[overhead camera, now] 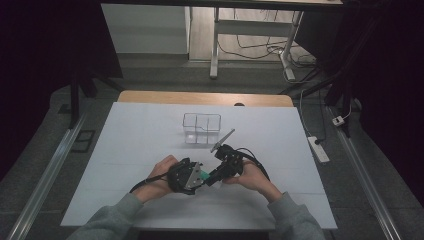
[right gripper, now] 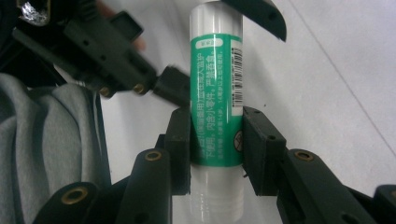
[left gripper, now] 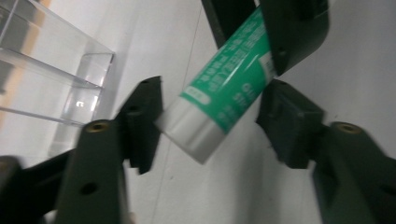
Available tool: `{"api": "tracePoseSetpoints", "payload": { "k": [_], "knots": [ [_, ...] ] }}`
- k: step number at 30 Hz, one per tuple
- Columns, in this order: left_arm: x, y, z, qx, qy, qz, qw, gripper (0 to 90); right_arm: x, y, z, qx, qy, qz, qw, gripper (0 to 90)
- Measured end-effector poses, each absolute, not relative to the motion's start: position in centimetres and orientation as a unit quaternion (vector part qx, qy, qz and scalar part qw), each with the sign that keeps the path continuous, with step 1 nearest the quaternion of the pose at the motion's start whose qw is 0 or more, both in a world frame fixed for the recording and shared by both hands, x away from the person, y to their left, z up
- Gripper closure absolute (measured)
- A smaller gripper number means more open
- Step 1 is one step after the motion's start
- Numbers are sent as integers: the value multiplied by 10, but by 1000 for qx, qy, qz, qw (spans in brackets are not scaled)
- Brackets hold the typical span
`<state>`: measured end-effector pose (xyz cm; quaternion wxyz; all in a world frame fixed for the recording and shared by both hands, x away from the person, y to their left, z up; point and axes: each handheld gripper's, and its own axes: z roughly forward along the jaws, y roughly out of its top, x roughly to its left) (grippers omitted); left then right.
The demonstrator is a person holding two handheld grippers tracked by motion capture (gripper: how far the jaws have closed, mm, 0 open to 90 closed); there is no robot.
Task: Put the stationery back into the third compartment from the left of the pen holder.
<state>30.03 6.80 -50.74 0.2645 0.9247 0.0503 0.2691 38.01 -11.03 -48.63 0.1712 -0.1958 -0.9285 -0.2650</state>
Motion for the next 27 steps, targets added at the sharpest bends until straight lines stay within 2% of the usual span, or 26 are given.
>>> {"api": "tracePoseSetpoints", "payload": {
  "k": [5,11,20,27],
  "knots": [
    [300,69,-509,927,42,275,250,511,381,-111,-486,-195,-928,-266,173,651],
    [302,70,-512,936,35,259,235,608,383,-118,-482,-199,-920,-289,173,648],
    [298,69,-514,931,32,277,238,653,385,-128,-473,-205,-907,-331,158,628],
    [299,68,-518,932,28,272,238,648,387,-128,-477,-219,-904,-321,179,651]
  ]
}}
